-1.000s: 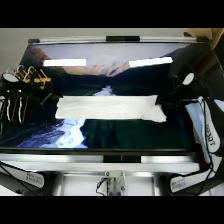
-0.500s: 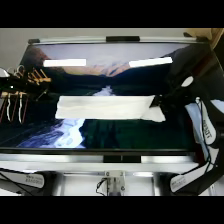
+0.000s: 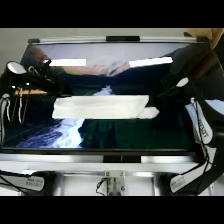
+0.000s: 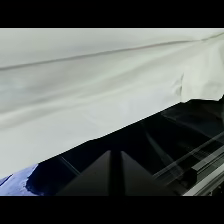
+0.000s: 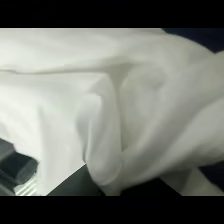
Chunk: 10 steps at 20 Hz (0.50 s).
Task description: Fold the shirts.
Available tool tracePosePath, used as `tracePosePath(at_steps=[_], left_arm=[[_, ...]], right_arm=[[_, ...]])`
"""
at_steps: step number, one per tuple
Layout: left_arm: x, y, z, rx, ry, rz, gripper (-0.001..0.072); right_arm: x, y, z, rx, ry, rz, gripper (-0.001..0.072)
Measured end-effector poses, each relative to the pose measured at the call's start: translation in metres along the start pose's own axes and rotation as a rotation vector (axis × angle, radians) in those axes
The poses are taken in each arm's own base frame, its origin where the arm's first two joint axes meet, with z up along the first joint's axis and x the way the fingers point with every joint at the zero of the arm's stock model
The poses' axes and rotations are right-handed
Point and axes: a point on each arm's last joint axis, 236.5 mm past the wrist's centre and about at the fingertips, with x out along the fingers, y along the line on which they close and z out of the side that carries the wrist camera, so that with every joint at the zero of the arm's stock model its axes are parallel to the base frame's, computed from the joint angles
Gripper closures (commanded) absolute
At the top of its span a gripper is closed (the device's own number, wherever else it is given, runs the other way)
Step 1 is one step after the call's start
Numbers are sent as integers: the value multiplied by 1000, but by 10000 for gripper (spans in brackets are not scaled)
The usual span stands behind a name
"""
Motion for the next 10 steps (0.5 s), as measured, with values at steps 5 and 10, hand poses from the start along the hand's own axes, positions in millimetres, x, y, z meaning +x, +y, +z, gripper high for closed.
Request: tracePosePath(at_steps=[5, 10], left_arm=[[96, -58, -15, 54, 40, -20, 671], [186, -120, -36, 6, 52, -144, 671]], right_arm=[[-68, 65, -17, -99, -69, 39, 643], [-130, 119, -52, -165, -140, 46, 642]])
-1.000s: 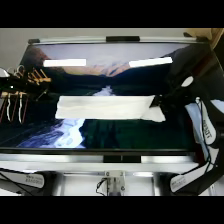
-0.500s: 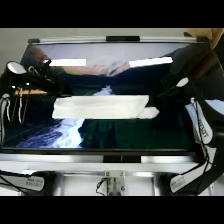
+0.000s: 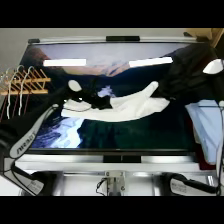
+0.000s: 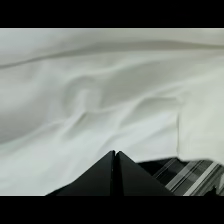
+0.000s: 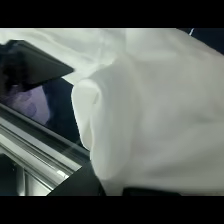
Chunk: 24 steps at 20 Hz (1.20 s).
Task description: Fold the shirts.
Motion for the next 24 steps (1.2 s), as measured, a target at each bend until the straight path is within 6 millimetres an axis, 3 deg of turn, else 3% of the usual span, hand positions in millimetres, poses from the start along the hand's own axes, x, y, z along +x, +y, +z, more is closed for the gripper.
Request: tracePosePath(at_steps=[3, 6, 8, 10, 12, 14, 18, 20, 22, 23, 24], left_arm=[[40, -23, -7, -57, -17, -68, 671], [63, -37, -11, -88, -43, -94, 671], [64, -44, -4, -78, -70, -111, 673], [48, -47, 7, -40, -92, -125, 673], [15, -43, 23, 14, -121, -113, 673], [-36, -33, 39, 80, -156, -72, 673], [-175, -1, 77, 135, -342, 53, 672], [-250, 12, 85, 130, -465, 111, 672], [-312, 19, 81, 122, -562, 155, 672], [-336, 22, 76, 118, -599, 176, 672], [-358, 25, 71, 113, -633, 197, 672]], right_arm=[[-29, 28, -13, -27, -45, -3, 642], [-47, 46, -22, -30, -79, -6, 642], [-48, 53, -27, -30, -77, -7, 643], [-40, 56, -28, -28, -60, -13, 643], [-23, 60, -22, -36, -46, -9, 643], [2, 66, -13, -45, -37, 0, 643], [76, 87, 1, -78, -2, 33, 643], [123, 103, 5, -101, 12, 59, 643], [170, 115, 7, -121, 33, 70, 614], [194, 121, 7, -124, 47, 76, 253], [215, 127, 7, -121, 59, 89, 16]])
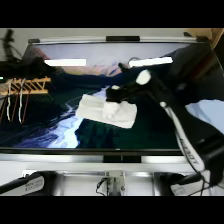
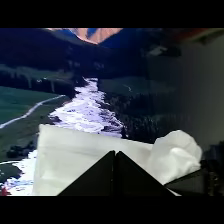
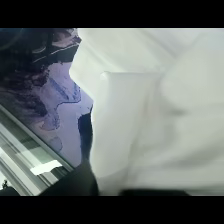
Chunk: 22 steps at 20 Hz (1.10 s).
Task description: Fold the shirts.
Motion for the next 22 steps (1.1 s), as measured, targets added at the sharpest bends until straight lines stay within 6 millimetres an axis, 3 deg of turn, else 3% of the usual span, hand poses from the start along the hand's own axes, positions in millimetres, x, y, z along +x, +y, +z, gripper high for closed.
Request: tracePosePath(at_steps=[3, 5, 7, 10, 13, 15, 18, 22], left_arm=[[-35, 8, 5, 2, -30, 34, 672], [-43, 12, 1, 3, -22, 48, 671], [-43, 14, -5, 0, -9, 48, 672], [-40, 20, -15, -11, 13, 53, 671], [-38, 24, -20, -17, 25, 55, 672], [-37, 24, -22, -19, 30, 55, 671], [-36, 25, -23, -15, 32, 55, 671], [-36, 23, -23, -14, 32, 46, 671]], right_arm=[[46, 24, 8, 24, 10, 100, 17], [51, 29, 16, 33, 2, 135, 17], [37, 21, 18, 25, 18, 121, 20], [-11, -29, 13, -12, 81, -43, 39], [-79, -119, -9, 27, 179, -327, 62], [-103, -163, -36, 137, 257, -404, 32], [-93, -187, -63, 269, 285, -360, 32], [-43, -180, -69, 329, 260, -223, 33]])
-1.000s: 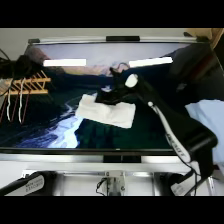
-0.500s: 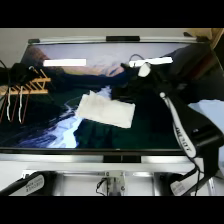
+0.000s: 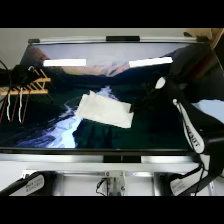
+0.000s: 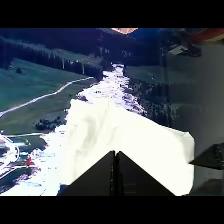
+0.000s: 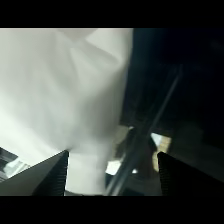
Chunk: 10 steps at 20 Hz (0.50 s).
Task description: Fold the shirts.
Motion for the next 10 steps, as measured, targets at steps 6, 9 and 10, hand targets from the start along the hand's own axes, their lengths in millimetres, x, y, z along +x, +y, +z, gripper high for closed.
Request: tracePosePath(at_steps=[6, 9, 10], left_arm=[[0, -10, 3, -12, -11, -41, 671], [0, -11, 3, -13, -13, -48, 671], [0, -12, 3, -13, -13, -49, 671]], right_arm=[[41, 34, 4, -46, 10, 145, 613], [7, 70, 21, -150, -70, 264, 642], [-17, 77, 30, -183, -118, 286, 642]])
